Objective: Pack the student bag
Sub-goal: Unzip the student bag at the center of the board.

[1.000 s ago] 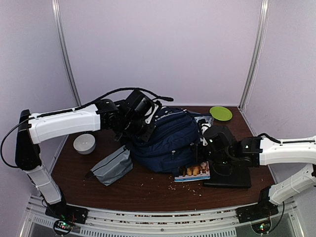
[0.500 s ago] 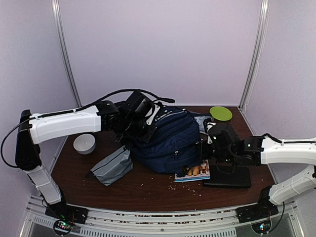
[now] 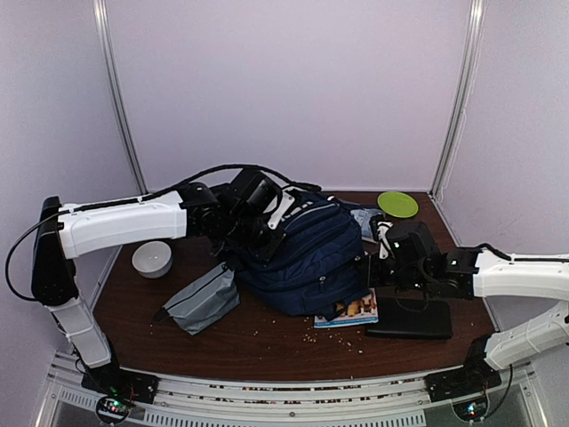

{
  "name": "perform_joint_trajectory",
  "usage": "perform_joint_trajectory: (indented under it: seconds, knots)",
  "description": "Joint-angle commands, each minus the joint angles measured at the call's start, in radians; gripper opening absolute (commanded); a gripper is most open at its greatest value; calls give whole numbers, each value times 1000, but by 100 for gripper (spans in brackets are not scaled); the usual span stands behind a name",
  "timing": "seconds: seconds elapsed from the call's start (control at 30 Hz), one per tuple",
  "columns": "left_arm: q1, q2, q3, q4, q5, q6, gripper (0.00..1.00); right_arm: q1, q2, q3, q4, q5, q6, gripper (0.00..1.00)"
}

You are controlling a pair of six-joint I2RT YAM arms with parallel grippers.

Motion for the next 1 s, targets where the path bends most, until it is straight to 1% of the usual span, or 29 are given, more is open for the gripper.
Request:
perform_joint_trajectory:
  seconds: [0.0, 0.1, 0.17, 0.3, 0.43, 0.53, 0.6, 0.73, 0.97]
  knots:
    - [13, 7, 58, 102, -20, 39, 0, -4, -22, 15, 5, -91, -69, 0]
    - [13, 7, 54, 96, -36, 38, 0, -5, -36, 22, -31, -75, -94, 0]
    - [13, 7, 48, 87, -59, 39, 0, -7, -32, 54, -94, -75, -116, 0]
    - [13, 11, 34, 80, -119, 59, 0, -7, 7, 165, -288, -134, -140, 0]
    - [13, 24, 28, 81, -156, 65, 0, -7, 15, 214, -380, -195, -132, 0]
    - [13, 35, 28, 90, -155, 61, 0, -8, 28, 241, -421, -226, -111, 0]
    - [11, 43, 25, 100, -140, 52, 0, -8, 42, 250, -423, -238, -92, 0]
    - [0, 53, 21, 128, -100, 37, 0, -8, 75, 247, -362, -265, -27, 0]
    - [-20, 64, 3, 137, -119, 36, 0, -9, 111, 271, -319, -351, 28, 0]
